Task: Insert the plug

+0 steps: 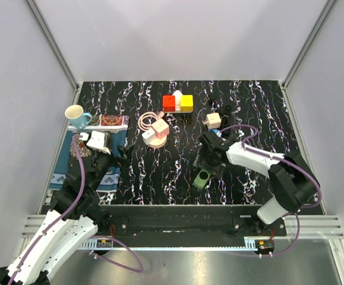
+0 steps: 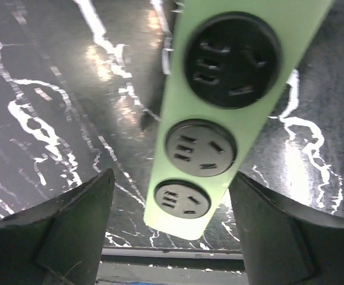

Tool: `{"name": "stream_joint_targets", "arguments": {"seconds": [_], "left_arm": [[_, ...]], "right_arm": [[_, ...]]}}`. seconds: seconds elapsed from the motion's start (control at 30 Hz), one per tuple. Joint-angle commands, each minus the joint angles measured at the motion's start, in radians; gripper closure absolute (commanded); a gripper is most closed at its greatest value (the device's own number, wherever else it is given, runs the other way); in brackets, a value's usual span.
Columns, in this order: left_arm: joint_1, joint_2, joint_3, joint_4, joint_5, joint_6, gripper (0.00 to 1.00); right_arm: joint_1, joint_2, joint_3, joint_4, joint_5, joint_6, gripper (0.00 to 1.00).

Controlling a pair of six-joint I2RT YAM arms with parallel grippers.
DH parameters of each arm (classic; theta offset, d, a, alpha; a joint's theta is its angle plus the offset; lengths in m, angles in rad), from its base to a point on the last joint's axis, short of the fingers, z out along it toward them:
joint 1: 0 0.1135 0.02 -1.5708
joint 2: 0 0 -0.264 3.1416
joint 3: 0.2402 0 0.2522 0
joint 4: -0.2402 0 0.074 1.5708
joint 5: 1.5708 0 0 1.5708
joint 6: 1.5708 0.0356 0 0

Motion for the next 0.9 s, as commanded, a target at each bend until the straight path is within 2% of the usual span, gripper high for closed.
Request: {"name": "stream_joint_targets", "arguments": {"seconds": [0.0, 0.17, 0.2, 0.33, 0.57, 0.87], "left_arm": [[-0.002, 0.008, 0.004, 0.040, 0.007, -0.010, 0.01], [-0.002, 0.025, 0.006, 0.040, 0.010, -0.007, 0.01], [-0.002, 0.033, 0.004, 0.040, 0.010, -0.005, 0.01], [0.008, 0.053, 0.006, 0.040, 0.015, -0.002, 0.01], [0.012, 0.065, -0.007, 0.060, 0.009, 0.016, 0.01], [0.014, 0.123, -0.014, 0.072, -0.020, 0.041, 0.01]], "right_arm": [[0.019, -0.075, 0.118, 0.059, 0.079, -0.111, 0.14], [-0.004, -0.054, 0.266, -0.053, 0.240, -0.389, 0.13], [-0.018, -0.045, 0.304, -0.054, 0.234, -0.479, 0.13], [-0.104, 0.035, 0.393, -0.058, 0.208, -0.621, 0.13], [-0.248, 0.185, 0.553, 0.031, 0.053, -0.883, 0.13], [-0.366, 0.429, 0.737, 0.088, -0.056, -0.936, 0.13]]}}
